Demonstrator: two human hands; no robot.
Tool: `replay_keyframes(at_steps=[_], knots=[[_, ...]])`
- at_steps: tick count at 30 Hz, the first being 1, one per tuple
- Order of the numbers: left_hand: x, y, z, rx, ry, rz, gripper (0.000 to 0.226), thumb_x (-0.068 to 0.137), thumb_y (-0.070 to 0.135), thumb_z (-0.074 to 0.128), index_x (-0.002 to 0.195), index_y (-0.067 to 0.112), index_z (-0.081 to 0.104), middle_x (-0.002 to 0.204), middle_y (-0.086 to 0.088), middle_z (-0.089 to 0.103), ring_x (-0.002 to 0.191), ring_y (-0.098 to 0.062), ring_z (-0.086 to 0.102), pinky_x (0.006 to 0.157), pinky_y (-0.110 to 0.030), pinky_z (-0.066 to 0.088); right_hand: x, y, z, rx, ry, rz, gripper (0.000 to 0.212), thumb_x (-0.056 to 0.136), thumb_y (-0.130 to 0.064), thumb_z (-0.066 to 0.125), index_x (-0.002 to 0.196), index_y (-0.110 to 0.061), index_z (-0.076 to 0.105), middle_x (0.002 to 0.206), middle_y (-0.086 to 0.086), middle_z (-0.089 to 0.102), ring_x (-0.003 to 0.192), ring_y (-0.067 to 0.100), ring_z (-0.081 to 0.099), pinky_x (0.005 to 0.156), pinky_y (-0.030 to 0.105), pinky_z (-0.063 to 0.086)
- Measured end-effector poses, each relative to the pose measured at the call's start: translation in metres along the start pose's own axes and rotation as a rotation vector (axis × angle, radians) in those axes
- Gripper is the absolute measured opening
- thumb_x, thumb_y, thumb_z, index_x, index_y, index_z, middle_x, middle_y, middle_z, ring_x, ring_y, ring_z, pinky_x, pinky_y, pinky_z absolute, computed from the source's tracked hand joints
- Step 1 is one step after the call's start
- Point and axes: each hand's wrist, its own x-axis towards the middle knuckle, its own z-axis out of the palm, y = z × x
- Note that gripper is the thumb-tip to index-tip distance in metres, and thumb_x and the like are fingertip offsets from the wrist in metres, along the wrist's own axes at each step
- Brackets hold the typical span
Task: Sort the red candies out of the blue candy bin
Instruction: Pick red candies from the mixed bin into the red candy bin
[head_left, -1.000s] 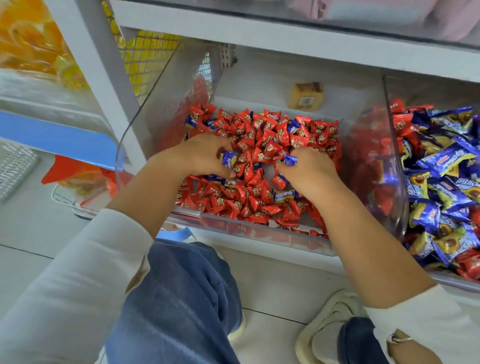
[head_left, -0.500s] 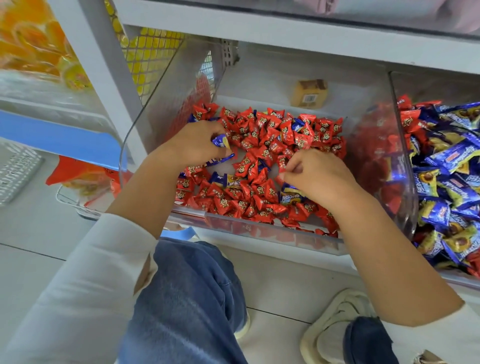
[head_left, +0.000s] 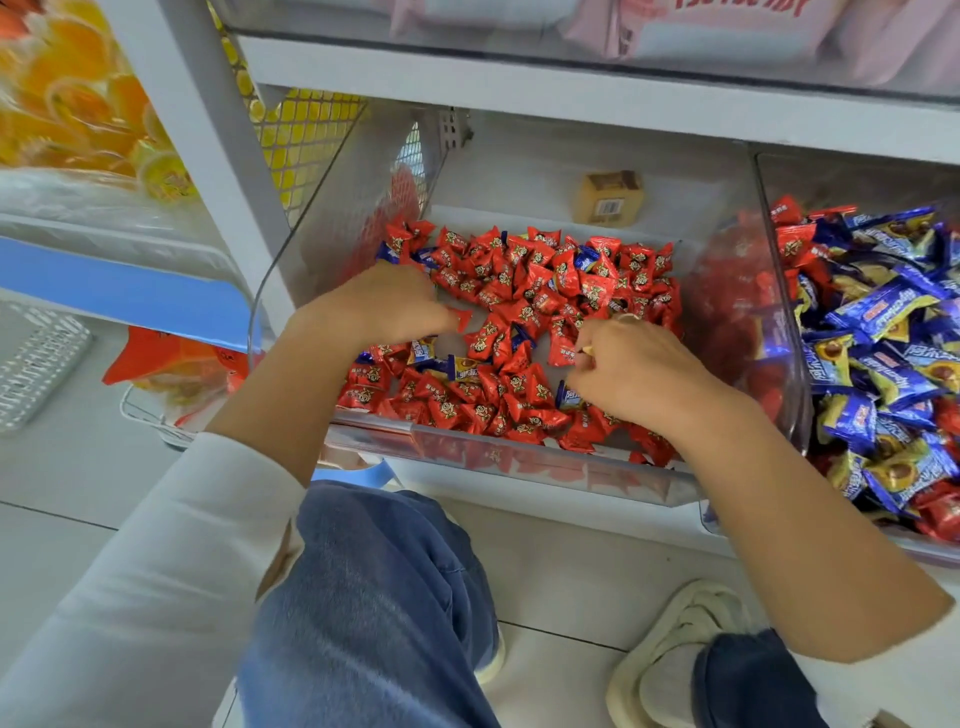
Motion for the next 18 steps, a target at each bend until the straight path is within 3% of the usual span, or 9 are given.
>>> replay_keyframes(at_steps=[2, 4, 5, 7, 9, 11, 13, 16, 18], knots=[[-0.002, -0.002, 0.006, 0.23, -0.058, 0.001, 0.054, 0.084, 0.06, 0.053, 0.083, 0.007, 0.065, 0.07, -0.006, 0.051, 0.06, -0.017, 0.044, 0.063, -0.029, 0.041, -0.004, 0.003, 0.002, -0.072, -0.099, 0.004, 0.024, 0.084, -0.026, 0.063, 0.101, -0.01, 0.06, 0.101, 0.008, 0.061, 0.089, 0.026, 0.058, 0.078, 0.036, 0.051], [-0.003, -0.005, 0.015, 0.366, -0.095, -0.05, 0.075, 0.079, 0.078, 0.034, 0.109, 0.016, 0.065, 0.074, -0.003, 0.055, 0.08, -0.021, 0.056, 0.082, -0.034, 0.048, -0.006, 0.003, 0.007, -0.12, -0.138, 0.003, 0.032, 0.082, -0.03, 0.068, 0.109, -0.013, 0.061, 0.106, 0.009, 0.062, 0.094, 0.028, 0.058, 0.081, 0.037, 0.052], [-0.005, -0.004, 0.018, 0.392, -0.103, -0.079, 0.079, 0.077, 0.082, 0.029, 0.111, 0.02, 0.064, 0.075, 0.0, 0.059, 0.091, -0.023, 0.059, 0.086, -0.033, 0.046, -0.005, 0.002, 0.01, -0.125, -0.126, -0.003, 0.033, 0.083, -0.029, 0.068, 0.111, -0.014, 0.062, 0.107, 0.009, 0.062, 0.095, 0.028, 0.058, 0.081, 0.037, 0.052], [-0.008, 0.007, 0.021, 0.458, -0.108, -0.12, 0.077, 0.077, 0.083, 0.029, 0.103, 0.02, 0.062, 0.082, 0.0, 0.066, 0.104, -0.023, 0.058, 0.086, -0.034, 0.04, -0.004, -0.001, 0.014, -0.129, -0.085, -0.018, 0.031, 0.083, -0.024, 0.068, 0.111, -0.012, 0.063, 0.107, 0.009, 0.062, 0.095, 0.029, 0.058, 0.076, 0.034, 0.051], [-0.012, 0.02, 0.021, 0.553, -0.112, -0.093, 0.069, 0.079, 0.081, 0.03, 0.088, 0.019, 0.059, 0.078, -0.001, 0.057, 0.108, -0.024, 0.056, 0.089, -0.036, 0.04, -0.003, -0.004, 0.015, -0.141, -0.064, -0.032, 0.023, 0.083, -0.019, 0.066, 0.104, -0.009, 0.061, 0.102, 0.009, 0.061, 0.088, 0.028, 0.056, 0.067, 0.031, 0.044], [-0.014, 0.027, 0.022, 0.58, -0.11, -0.068, 0.059, 0.083, 0.075, 0.035, 0.068, 0.019, 0.046, 0.065, 0.001, 0.046, 0.099, -0.023, 0.057, 0.09, -0.036, 0.041, -0.001, -0.005, 0.015, -0.148, -0.068, -0.024, 0.013, 0.083, -0.017, 0.065, 0.088, -0.009, 0.056, 0.092, 0.009, 0.057, 0.081, 0.027, 0.052, 0.063, 0.03, 0.039], [-0.012, 0.026, 0.024, 0.547, -0.124, -0.064, 0.055, 0.086, 0.069, 0.041, 0.068, 0.017, 0.045, 0.064, 0.001, 0.044, 0.089, -0.022, 0.056, 0.087, -0.036, 0.043, -0.001, -0.003, 0.015, -0.142, -0.078, -0.014, 0.02, 0.085, -0.021, 0.064, 0.079, -0.01, 0.049, 0.089, 0.009, 0.051, 0.081, 0.028, 0.051, 0.063, 0.03, 0.036], [-0.008, 0.025, 0.031, 0.524, -0.135, -0.024, 0.048, 0.088, 0.06, 0.045, 0.075, 0.014, 0.049, 0.071, 0.0, 0.046, 0.081, -0.022, 0.052, 0.076, -0.033, 0.041, -0.001, -0.001, 0.017, -0.073, -0.063, -0.007, 0.026, 0.093, -0.025, 0.056, 0.105, -0.003, 0.051, 0.108, 0.015, 0.053, 0.098, 0.032, 0.053, 0.069, 0.031, 0.035], [-0.006, 0.024, 0.035, 0.501, -0.155, 0.012, 0.045, 0.091, 0.052, 0.047, 0.068, 0.014, 0.046, 0.068, -0.001, 0.044, 0.071, -0.02, 0.049, 0.069, -0.032, 0.04, 0.001, -0.001, 0.019, -0.007, -0.059, 0.018, 0.033, 0.098, -0.023, 0.048, 0.122, -0.001, 0.042, 0.112, 0.017, 0.053, 0.098, 0.032, 0.052, 0.069, 0.032, 0.033]])
